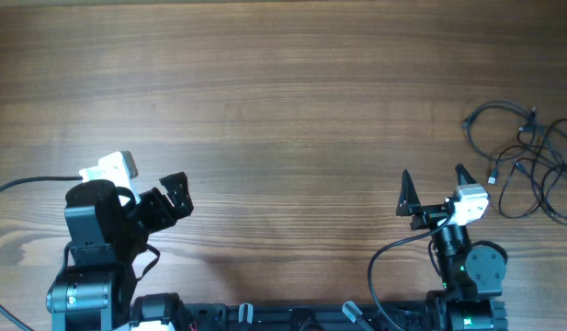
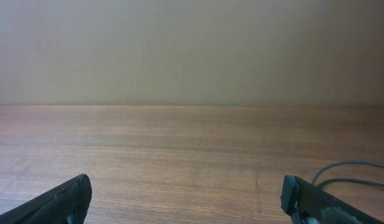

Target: Untangle cables

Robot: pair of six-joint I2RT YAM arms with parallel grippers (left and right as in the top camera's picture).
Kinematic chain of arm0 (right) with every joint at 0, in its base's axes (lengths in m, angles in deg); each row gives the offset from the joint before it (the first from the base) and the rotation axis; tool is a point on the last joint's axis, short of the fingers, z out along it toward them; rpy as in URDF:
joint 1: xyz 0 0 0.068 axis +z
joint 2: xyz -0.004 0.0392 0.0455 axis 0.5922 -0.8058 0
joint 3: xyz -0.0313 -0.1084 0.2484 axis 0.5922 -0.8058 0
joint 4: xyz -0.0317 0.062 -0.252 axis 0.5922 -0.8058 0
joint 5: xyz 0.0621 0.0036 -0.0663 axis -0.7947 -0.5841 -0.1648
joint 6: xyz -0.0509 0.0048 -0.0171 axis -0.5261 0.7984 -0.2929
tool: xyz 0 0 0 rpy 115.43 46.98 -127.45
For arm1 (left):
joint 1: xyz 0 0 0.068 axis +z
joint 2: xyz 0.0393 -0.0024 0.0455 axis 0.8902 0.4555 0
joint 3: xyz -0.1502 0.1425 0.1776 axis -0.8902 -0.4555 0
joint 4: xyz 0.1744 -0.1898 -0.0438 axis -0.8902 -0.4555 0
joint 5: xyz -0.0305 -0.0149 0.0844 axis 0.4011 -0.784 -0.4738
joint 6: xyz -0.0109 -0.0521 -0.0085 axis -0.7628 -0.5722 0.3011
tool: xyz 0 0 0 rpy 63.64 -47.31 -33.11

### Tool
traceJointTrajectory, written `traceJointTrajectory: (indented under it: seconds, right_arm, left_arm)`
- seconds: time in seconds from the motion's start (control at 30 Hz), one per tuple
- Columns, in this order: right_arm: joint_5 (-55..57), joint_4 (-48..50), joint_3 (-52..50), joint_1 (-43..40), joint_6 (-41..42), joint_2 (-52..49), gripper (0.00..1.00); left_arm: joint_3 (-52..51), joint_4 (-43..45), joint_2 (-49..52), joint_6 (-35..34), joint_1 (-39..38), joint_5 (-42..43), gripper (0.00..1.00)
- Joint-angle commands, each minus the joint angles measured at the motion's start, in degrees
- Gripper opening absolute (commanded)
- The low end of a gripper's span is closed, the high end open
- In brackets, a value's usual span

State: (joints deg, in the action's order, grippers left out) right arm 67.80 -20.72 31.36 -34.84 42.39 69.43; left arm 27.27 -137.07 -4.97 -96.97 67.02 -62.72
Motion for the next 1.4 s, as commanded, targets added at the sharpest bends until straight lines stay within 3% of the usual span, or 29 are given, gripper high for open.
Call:
traceJointTrajectory:
  seconds: [0.0,0.33,0.43,0.53,0.6,0.73,0.9,1.0,1.1,1.27,1.37]
  right_arm:
    - [-0.9,0.3,0.0,0.0,-0.8,0.6,1.00]
    - [-0.9,0.3,0.0,0.0,-0.8,0.6,1.00]
    - [-0.9,0.3,0.0,0.0,-0.8,0.6,1.00]
    - [-0.9,0.3,0.0,0.0,-0.8,0.6,1.00]
    - [-0.9,0.3,0.0,0.0,-0.8,0.6,1.00]
    - [-0.9,0.3,0.0,0.0,-0.8,0.6,1.00]
    - [-0.9,0.3,0.0,0.0,-0.8,0.6,1.00]
    - [-0.9,0.3,0.0,0.0,-0.8,0.6,1.00]
    - [-0.9,0.3,0.0,0.0,-0.8,0.6,1.00]
    - [-0.9,0.3,0.0,0.0,-0.8,0.6,1.00]
    - [-0.9,0.3,0.0,0.0,-0.8,0.6,1.00]
  left_arm:
    - [-0.2,0.1,-0.1,0.9,-0.3,-0.5,1.00]
    - [-0.2,0.1,-0.2,0.9,-0.3,-0.5,1.00]
    - [-0.4,-3.1,-2.6,2.3,-0.5,-2.5,1.00]
    - [-4.8,0.4,-7.2,2.9,-3.1,-2.5,1.00]
    - [-11.0,6.3,-13.6,2.9,-5.8,-2.9,1.00]
    - [-24.8,26.8,-26.2,2.9,-7.9,-2.9,1.00]
    - [-41.0,54.3,-36.6,3.2,-8.4,-2.9,1.00]
    - [-45.5,65.6,-37.1,8.3,-8.4,-2.9,1.00]
    - [-45.5,61.9,-37.1,15.0,-8.5,-2.9,1.00]
    - [-45.5,48.1,-37.1,15.0,-8.5,-2.9,1.00]
    - [-45.5,47.5,-37.1,14.8,-8.5,-2.8,1.00]
